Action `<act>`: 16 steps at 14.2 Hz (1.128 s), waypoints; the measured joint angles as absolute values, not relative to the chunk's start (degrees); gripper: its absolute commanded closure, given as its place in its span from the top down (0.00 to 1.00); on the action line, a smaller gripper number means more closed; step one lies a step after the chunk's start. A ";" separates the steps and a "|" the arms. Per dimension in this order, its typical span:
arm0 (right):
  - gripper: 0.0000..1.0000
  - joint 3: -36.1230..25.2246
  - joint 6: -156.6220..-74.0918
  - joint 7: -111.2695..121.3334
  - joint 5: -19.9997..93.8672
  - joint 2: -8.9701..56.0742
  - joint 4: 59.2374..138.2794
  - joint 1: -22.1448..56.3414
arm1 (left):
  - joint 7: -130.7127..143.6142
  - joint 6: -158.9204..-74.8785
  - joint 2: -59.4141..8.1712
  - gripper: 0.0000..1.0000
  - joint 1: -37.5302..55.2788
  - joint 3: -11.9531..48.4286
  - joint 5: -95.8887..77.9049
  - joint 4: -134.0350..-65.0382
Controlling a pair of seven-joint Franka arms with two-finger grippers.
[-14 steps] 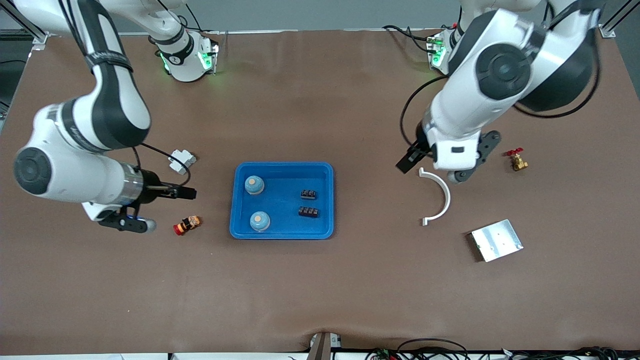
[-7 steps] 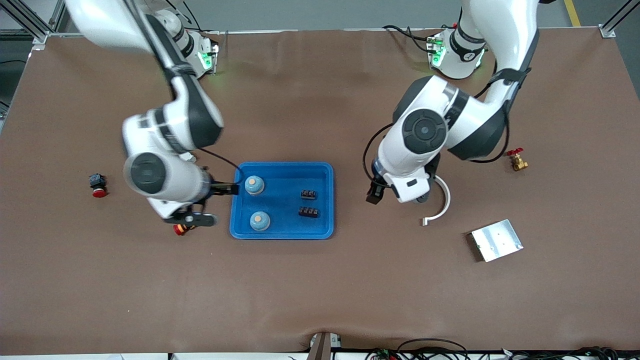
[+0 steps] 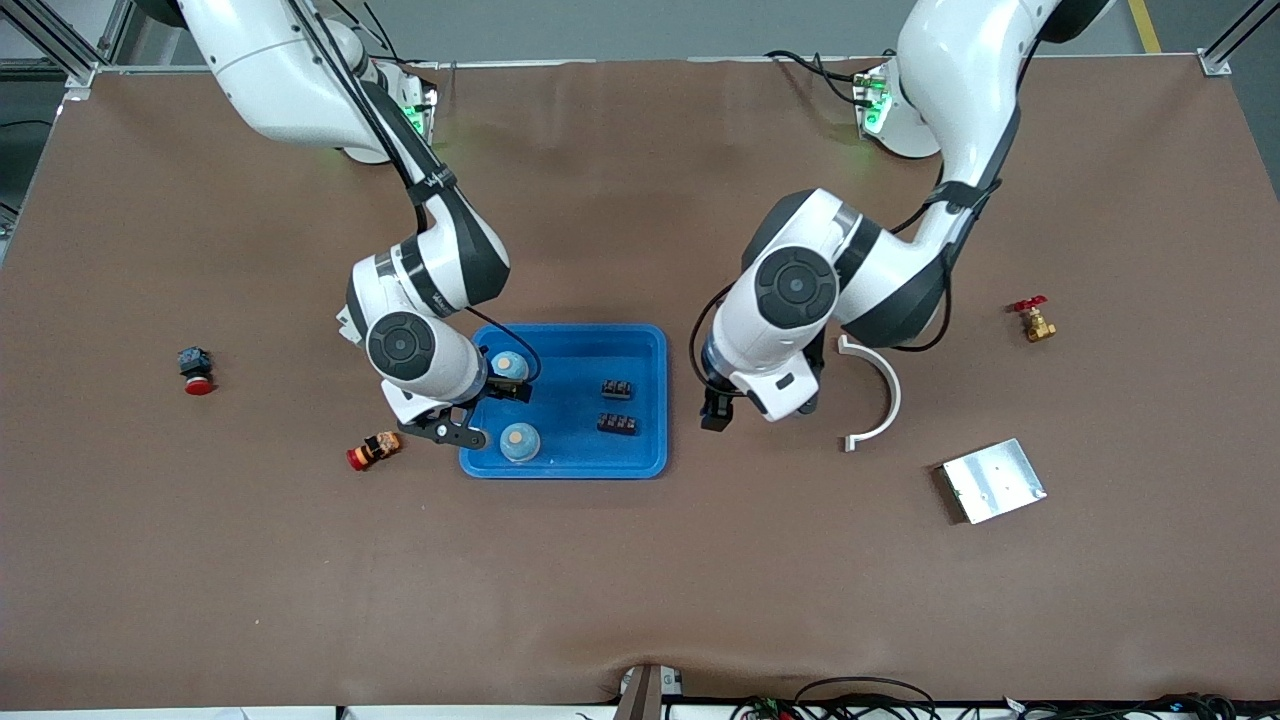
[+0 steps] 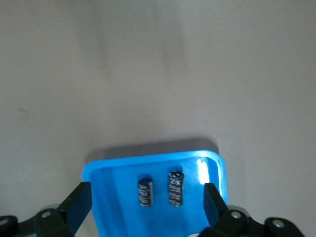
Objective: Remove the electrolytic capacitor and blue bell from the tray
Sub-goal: 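Reach the right gripper to a bell while the left gripper reaches a capacitor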
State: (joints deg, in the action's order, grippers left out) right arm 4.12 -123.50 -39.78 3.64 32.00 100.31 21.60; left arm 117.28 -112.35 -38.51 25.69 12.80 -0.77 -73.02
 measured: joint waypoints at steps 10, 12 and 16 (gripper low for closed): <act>1.00 7.21 -124.64 -51.38 3.57 32.05 103.37 22.08 | 124.16 -125.24 -49.73 1.00 33.77 8.56 -0.76 -67.77; 1.00 7.27 -124.76 -50.82 3.37 32.06 103.83 21.95 | 124.56 -128.18 -50.77 1.00 34.35 8.01 -0.76 -67.26; 1.00 7.70 -126.41 -50.30 3.35 32.79 105.15 21.75 | 125.09 -134.41 -52.37 1.00 35.54 6.74 -0.76 -66.27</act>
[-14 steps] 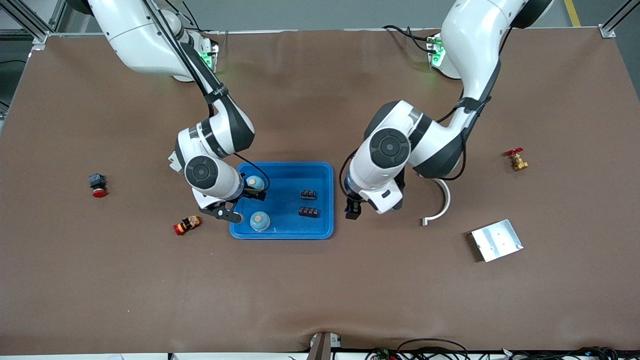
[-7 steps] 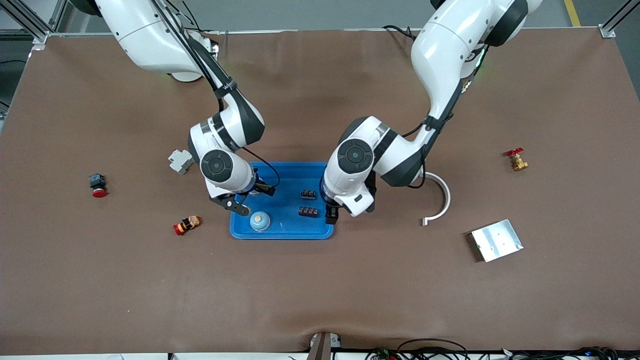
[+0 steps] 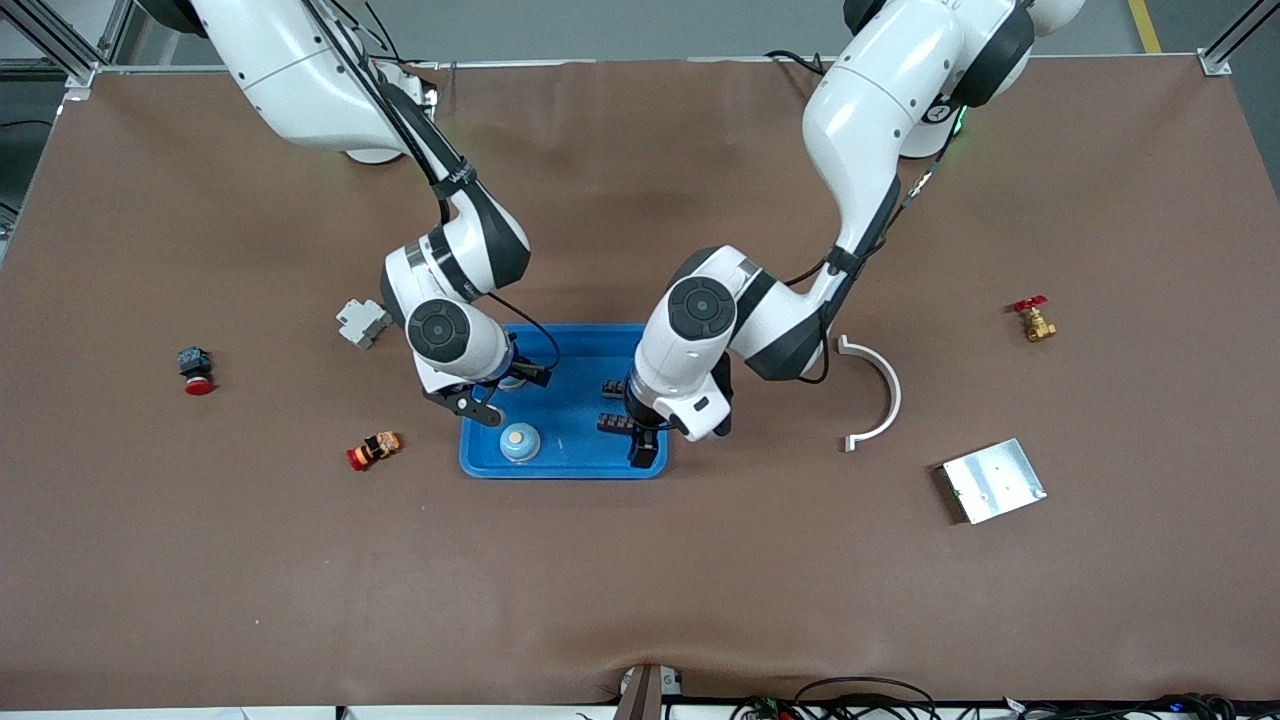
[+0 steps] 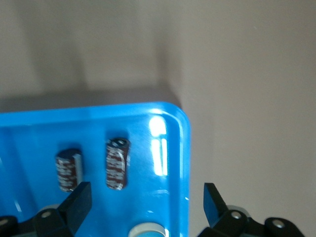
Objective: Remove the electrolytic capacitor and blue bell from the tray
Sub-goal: 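Reach the right gripper to a bell while the left gripper reaches a capacitor, then grasp the capacitor with the left gripper while the right gripper grasps the bell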
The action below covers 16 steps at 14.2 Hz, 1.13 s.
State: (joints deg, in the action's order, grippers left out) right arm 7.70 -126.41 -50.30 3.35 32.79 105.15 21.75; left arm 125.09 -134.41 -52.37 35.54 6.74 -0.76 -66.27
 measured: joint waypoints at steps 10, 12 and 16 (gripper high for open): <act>1.00 7.79 -129.63 -49.61 3.31 33.89 106.31 21.69 | 127.59 -139.54 -60.64 1.00 41.37 0.63 -0.76 -60.69; 1.00 7.79 -129.62 -48.23 3.31 33.90 106.51 21.46 | 128.09 -140.15 -61.44 1.00 42.17 -0.02 -0.76 -60.42; 1.00 7.81 -129.70 -46.72 3.31 33.91 107.23 20.53 | 128.23 -140.44 -62.14 1.00 43.23 -0.84 -0.76 -60.31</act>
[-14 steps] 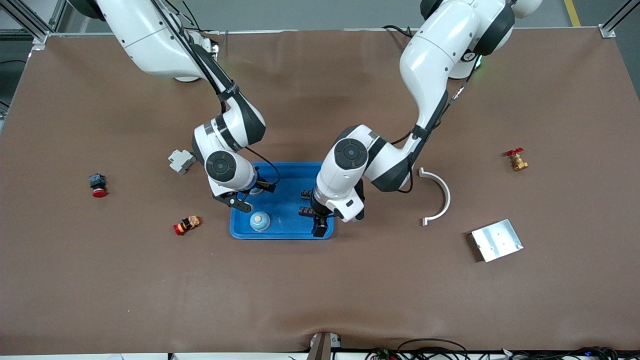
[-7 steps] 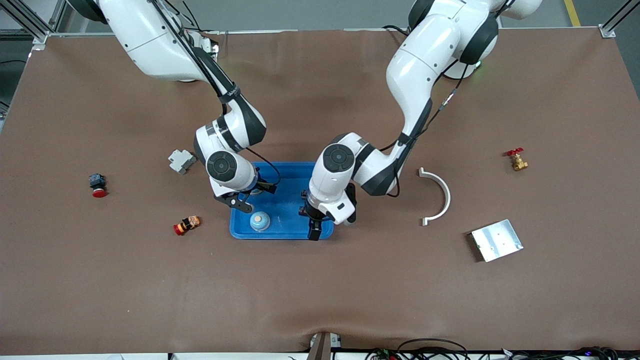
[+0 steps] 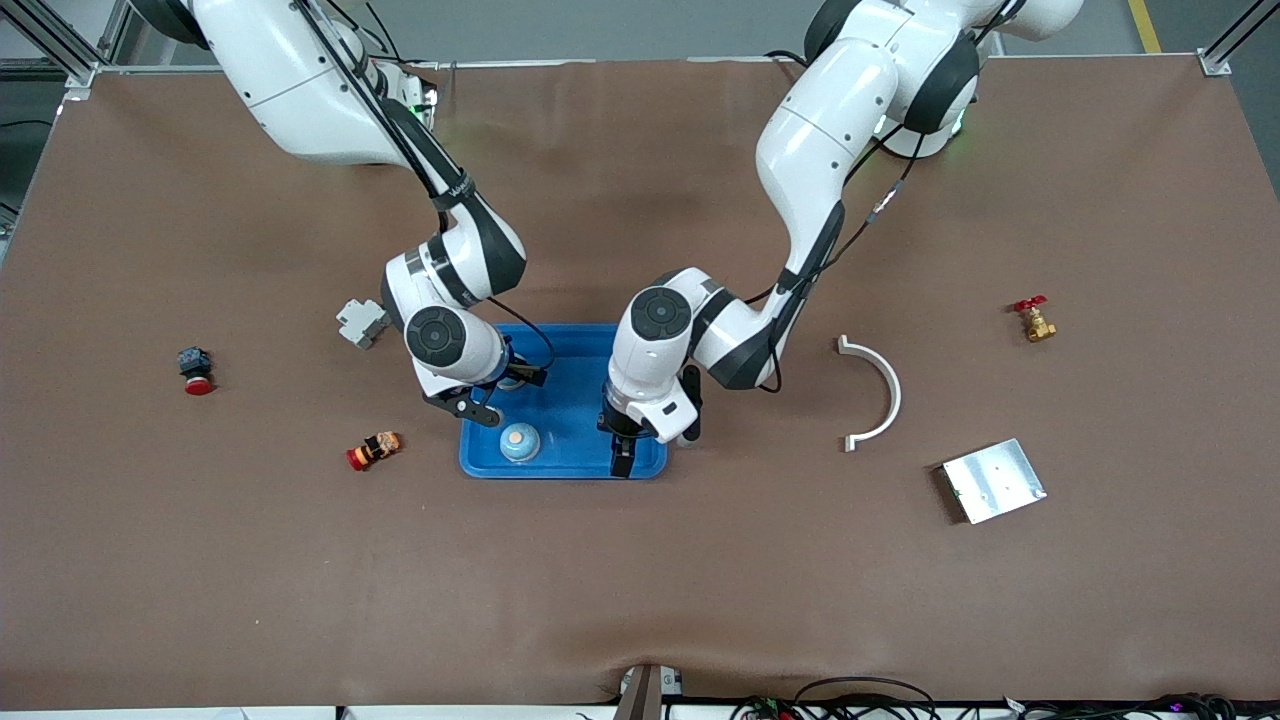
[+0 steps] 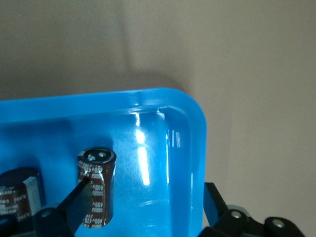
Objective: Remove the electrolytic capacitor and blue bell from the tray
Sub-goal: 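Grasp the capacitor with the left gripper while the right gripper grasps the bell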
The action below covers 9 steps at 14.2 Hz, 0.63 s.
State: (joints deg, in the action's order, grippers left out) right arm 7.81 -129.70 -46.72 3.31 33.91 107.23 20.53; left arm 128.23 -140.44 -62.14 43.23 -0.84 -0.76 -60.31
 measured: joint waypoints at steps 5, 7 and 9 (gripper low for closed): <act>0.76 7.93 -130.00 -46.66 3.31 33.91 107.23 20.52 | 128.40 -140.44 -62.55 1.00 44.07 -1.46 -0.76 -60.26; 0.64 7.94 -130.10 -46.63 3.31 33.91 107.23 20.52 | 128.41 -140.44 -62.82 1.00 44.45 -1.92 -0.76 -60.25; 0.53 7.96 -130.26 -46.50 3.31 33.89 107.17 20.50 | 128.41 -140.44 -63.17 1.00 44.57 -1.99 -0.76 -60.25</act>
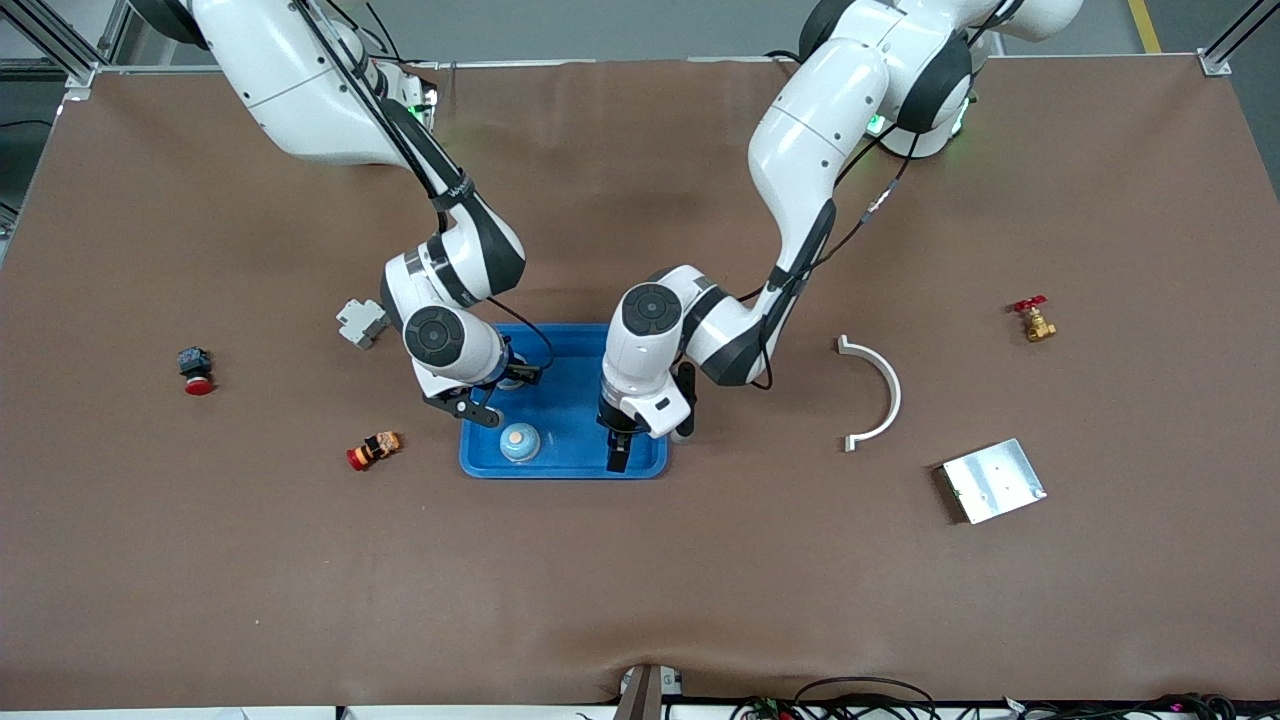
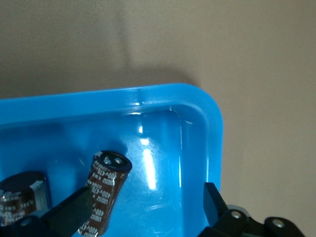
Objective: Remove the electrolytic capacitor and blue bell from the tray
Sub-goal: 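Grasp the capacitor with the left gripper while the right gripper grasps the bell, then carry the bell off the tray while the left gripper lifts the capacitor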
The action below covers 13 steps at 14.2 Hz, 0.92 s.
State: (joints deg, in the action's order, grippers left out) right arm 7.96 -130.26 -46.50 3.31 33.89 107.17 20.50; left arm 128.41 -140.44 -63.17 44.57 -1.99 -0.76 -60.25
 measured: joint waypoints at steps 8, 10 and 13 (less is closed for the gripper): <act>0.08 8.00 -130.61 -45.31 3.33 32.19 106.29 19.56 | 128.45 -140.46 -64.20 0.68 46.05 -2.65 -0.76 -60.08; 0.07 8.04 -130.18 -43.07 3.33 30.74 106.12 19.24 | 128.57 -140.44 -64.20 0.39 46.65 -3.21 -0.76 -60.02; 0.07 7.68 -124.33 -35.46 3.33 27.72 106.00 16.58 | 130.01 -140.44 -64.20 0.00 47.70 -4.66 -0.76 -59.89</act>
State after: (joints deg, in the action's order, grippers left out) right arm 7.68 -124.33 -35.46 3.33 27.72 106.00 16.58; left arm 130.01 -140.44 -64.20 47.70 -4.66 -0.76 -59.89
